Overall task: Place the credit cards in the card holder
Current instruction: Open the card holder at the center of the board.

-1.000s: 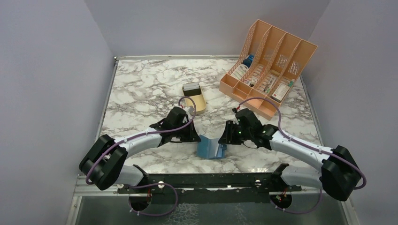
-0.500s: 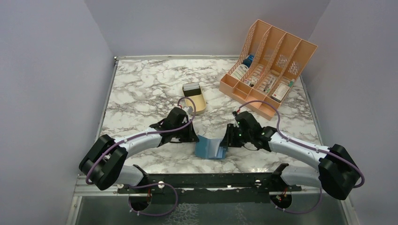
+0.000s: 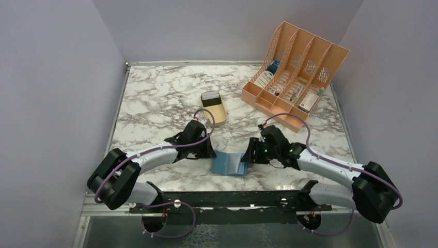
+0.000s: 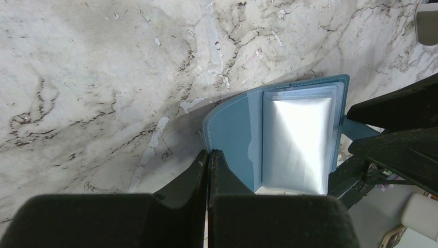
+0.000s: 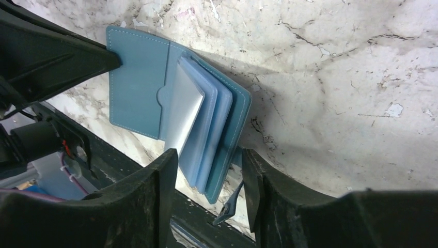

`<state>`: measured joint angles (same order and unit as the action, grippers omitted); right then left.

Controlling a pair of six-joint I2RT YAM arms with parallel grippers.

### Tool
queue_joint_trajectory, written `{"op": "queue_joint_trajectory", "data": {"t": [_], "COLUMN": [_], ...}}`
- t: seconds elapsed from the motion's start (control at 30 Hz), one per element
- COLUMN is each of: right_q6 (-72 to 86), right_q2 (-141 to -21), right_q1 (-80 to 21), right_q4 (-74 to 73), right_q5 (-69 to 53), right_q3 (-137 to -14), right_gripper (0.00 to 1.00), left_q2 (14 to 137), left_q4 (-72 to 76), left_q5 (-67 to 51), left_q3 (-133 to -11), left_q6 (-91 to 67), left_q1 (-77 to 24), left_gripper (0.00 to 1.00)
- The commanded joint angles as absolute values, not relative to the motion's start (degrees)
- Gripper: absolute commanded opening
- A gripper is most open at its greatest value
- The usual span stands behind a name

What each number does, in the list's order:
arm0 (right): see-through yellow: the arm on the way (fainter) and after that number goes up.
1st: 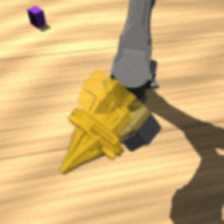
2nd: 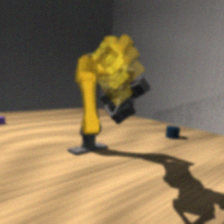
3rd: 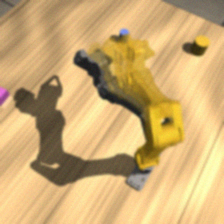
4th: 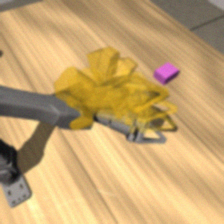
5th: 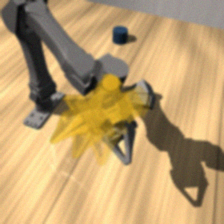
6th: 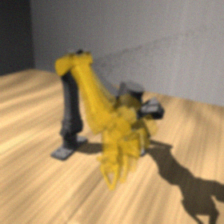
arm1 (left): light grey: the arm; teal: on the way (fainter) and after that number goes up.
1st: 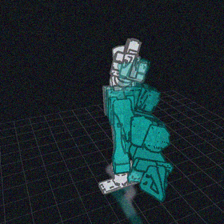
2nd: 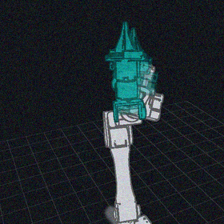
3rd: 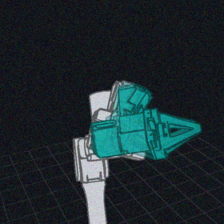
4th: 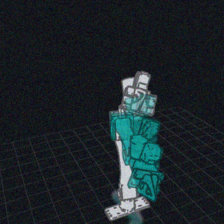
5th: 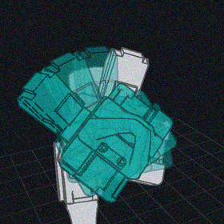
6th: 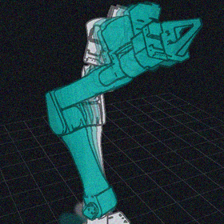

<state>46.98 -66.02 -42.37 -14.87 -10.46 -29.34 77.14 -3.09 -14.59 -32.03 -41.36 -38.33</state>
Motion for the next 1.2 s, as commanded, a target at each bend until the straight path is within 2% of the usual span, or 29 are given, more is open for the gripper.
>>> {"op": "queue_joint_trajectory", "data": {"t": [0.0,0.2,0.3,0.37,0.5,0.7,0.97,1.17], "right_q6": [48.42,49.11,48.03,46.00,42.93,46.98,50.99,52.99], "right_q2": [-65.96,-65.57,-65.38,-64.74,-63.40,-62.01,-69.26,-72.30], "right_q1": [-42.21,-41.21,-41.22,-41.20,-41.30,-42.85,-51.48,-52.65], "right_q4": [-11.43,-7.65,-10.60,-14.40,-21.25,-17.83,-12.52,-17.40], "right_q5": [-11.05,-13.77,-11.65,-9.86,-10.34,-14.93,-11.69,-1.81], "right_q3": [-28.59,-26.64,-28.31,-30.79,-37.19,-37.83,-39.30,-40.08], "right_gripper": [0.50,0.39,0.29,0.27,0.37,0.50,0.52,0.53], "left_q2": [76.63,77.15,76.95,76.76,76.02,74.51,74.04,74.68], "left_q4": [-4.20,-4.04,-4.12,-4.01,-3.33,-0.40,2.62,2.95], "left_q5": [-12.07,-11.95,-11.99,-12.24,-13.44,-14.51,-15.45,-15.10], "left_q3": [-31.08,-30.82,-30.81,-30.77,-30.60,-29.25,-27.95,-27.52], "left_q6": [-39.91,-39.90,-40.07,-40.43,-42.10,-45.88,-48.87,-48.95], "left_q1": [-38.43,-38.43,-38.41,-38.41,-38.41,-38.41,-38.41,-38.41], "left_gripper": [0.00,0.00,0.00,0.00,0.00,0.00,0.00,0.00]}}
